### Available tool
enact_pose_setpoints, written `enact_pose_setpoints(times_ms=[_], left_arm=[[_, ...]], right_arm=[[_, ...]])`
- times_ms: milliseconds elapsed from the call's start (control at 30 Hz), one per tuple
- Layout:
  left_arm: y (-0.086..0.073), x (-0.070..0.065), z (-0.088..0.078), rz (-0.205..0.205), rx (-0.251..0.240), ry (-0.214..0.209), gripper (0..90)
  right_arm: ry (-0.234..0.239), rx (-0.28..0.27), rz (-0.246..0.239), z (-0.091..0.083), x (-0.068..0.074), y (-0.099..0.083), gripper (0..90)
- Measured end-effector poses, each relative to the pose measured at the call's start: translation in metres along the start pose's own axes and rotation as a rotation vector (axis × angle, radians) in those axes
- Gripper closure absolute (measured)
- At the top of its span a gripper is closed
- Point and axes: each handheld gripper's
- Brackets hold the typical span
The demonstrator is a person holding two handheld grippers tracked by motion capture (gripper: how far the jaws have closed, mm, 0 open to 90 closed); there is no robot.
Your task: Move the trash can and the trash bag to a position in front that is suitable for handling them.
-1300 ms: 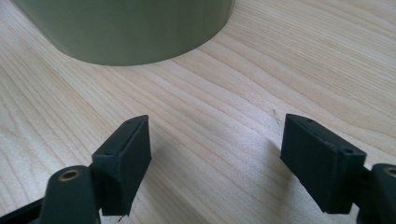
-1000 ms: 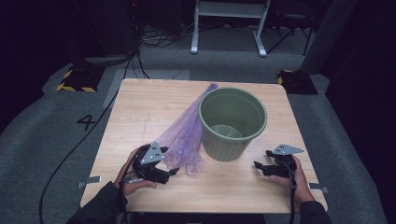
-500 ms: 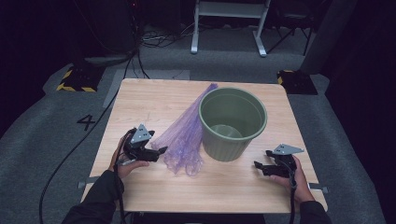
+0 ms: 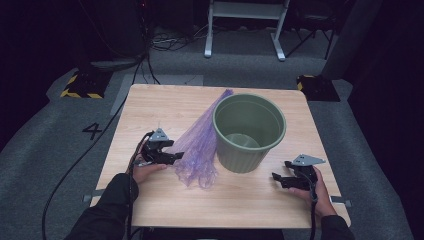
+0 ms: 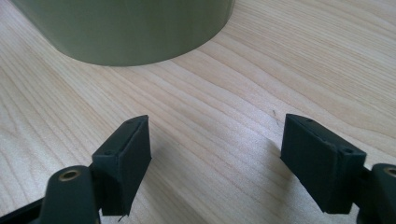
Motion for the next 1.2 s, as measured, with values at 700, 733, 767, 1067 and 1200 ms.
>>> enact_pose_setpoints(times_ms=[700,733,767,1067,1200], left_arm=[[-0.01,-0.058,0.015,0.203,0.078,-0.132,84.5],[-0.01,-0.06,0.015,0.206,0.074,-0.137,86.0],[-0.01,-0.061,0.016,0.214,0.072,-0.139,88.8],[-0.012,-0.082,0.023,0.241,0.091,-0.213,89.6],[-0.011,-0.099,0.029,0.27,0.097,-0.24,89.4]], right_arm=[[0.009,-0.035,0.011,-0.003,0.005,0.002,30.8],[0.009,-0.038,-0.002,-0.004,0.008,0.003,31.0],[0.008,-0.048,-0.014,-0.005,0.012,0.006,31.7],[0.041,-0.127,-0.045,-0.013,0.028,0.02,38.7],[0.081,-0.144,-0.074,-0.013,0.037,0.025,46.5]])
Point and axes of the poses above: each handheld gripper's, and its own axes: z roughly forward along the jaws, y roughly out of its top, x roughly to its left, and after that the axes turned 5 degrees about -z, right-handed
